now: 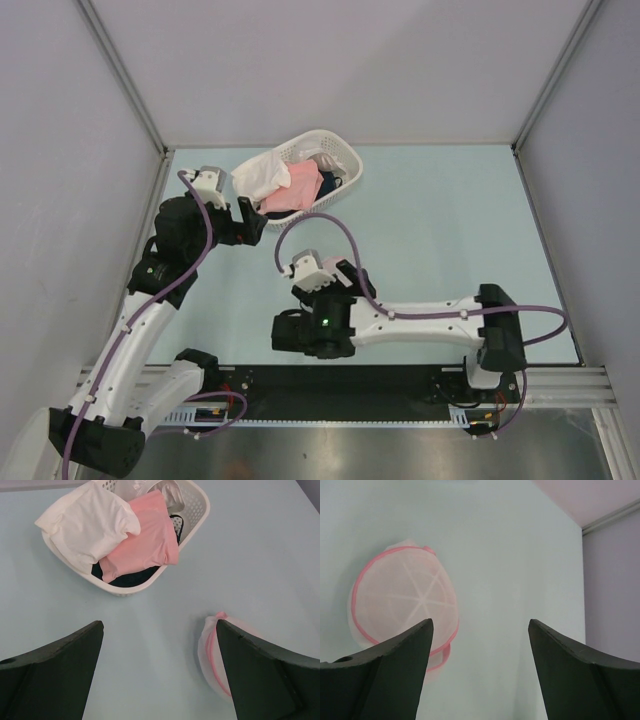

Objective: Unzip the laundry bag and remove the bra

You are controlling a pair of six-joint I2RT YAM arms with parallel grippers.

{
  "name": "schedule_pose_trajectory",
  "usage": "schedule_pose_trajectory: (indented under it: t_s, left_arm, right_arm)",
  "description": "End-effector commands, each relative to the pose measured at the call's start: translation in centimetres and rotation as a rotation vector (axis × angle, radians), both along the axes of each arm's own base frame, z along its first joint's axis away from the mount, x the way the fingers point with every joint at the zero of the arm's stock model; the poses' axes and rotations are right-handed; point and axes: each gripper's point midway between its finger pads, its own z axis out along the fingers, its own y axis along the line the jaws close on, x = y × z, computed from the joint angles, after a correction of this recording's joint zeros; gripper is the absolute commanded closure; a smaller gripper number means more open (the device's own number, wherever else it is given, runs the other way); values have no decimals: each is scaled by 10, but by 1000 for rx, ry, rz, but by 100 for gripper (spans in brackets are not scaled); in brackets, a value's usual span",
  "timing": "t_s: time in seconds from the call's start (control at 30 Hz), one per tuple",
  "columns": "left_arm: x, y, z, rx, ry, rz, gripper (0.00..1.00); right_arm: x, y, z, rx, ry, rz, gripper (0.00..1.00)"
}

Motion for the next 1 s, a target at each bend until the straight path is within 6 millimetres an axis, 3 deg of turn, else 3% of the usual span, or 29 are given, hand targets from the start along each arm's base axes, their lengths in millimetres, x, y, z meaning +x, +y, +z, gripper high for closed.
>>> schedule_pose_trajectory:
  t_s: [0.0, 0.03, 0.07, 0.13, 0.17, 0.33, 0.43, 0.67, 0.77, 0.97]
  left_arm:
    - [1, 2, 11, -12, -47, -3, 0]
    - [1, 2, 11, -11, -47, 0, 0]
    - [1, 2, 10, -12, -43, 0, 0]
    - [2, 3, 10, -11, -44, 1, 0]
    - [2, 3, 9, -10, -43, 4, 0]
    - [2, 5, 7, -6, -39, 15, 0]
    - [1, 7, 6, -7, -40, 22, 0]
    - [-13, 16, 6, -18, -65, 61, 0]
    - [-22, 22, 6, -22, -91, 84, 0]
    - [-29, 32, 10, -34, -146, 130, 0]
  right_arm:
    - [9, -22, 31, 135, 56, 4, 18]
    - [11, -23, 26, 126, 111, 40, 18]
    - [14, -21, 33, 268, 115, 60, 17]
    - [27, -27, 30, 352, 183, 82, 15]
    - [34, -22, 41, 464, 173, 100, 15]
    - [62, -84, 49, 695, 163, 54, 13]
    - [67, -125, 50, 752, 129, -11, 9]
    - [58, -191, 49, 800, 90, -93, 3]
    - [50, -203, 51, 807, 76, -99, 0]
    - [41, -207, 52, 827, 78, -84, 0]
